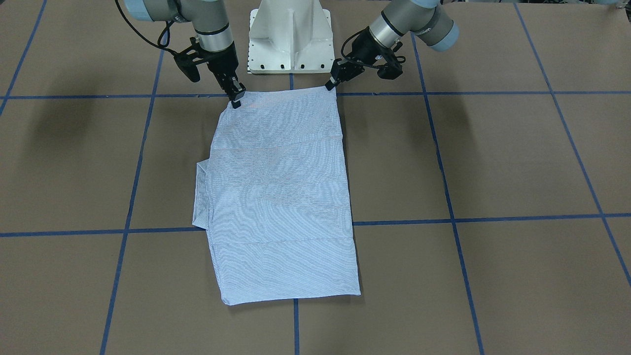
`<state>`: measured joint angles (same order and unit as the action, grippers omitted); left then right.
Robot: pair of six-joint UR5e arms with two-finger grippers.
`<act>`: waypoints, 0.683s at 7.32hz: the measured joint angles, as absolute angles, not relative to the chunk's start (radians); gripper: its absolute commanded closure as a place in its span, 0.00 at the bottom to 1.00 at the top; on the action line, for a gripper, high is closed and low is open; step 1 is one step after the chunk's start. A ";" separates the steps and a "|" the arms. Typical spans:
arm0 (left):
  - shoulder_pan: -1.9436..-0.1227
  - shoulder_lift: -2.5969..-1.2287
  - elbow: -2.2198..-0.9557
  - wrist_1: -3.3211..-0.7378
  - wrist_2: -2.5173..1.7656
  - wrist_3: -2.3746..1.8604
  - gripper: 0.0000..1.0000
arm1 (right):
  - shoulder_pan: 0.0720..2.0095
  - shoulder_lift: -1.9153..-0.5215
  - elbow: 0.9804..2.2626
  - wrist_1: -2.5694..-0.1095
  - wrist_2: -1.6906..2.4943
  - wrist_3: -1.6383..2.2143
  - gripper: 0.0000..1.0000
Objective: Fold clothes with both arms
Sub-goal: 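Grasp both near corners of the shirt with both grippers, then lift the near edge with both grippers and fold it toward the far edge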
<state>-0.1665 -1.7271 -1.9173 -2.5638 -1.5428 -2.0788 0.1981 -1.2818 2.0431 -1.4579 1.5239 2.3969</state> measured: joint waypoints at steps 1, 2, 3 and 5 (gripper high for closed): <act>-0.157 -1.712 -1.978 -2.531 -1.543 -2.120 1.00 | 0.196 -1.285 2.072 -1.457 1.558 2.426 1.00; -0.151 -1.705 -2.048 -2.467 -1.543 -2.158 1.00 | 0.196 -1.294 2.112 -1.457 1.604 2.457 1.00; -0.149 -1.704 -2.112 -2.395 -1.544 -2.195 1.00 | 0.196 -1.315 2.167 -1.457 1.638 2.484 1.00; -0.156 -1.715 -2.160 -2.329 -1.548 -2.225 1.00 | 0.234 -1.339 2.232 -1.458 1.681 2.522 1.00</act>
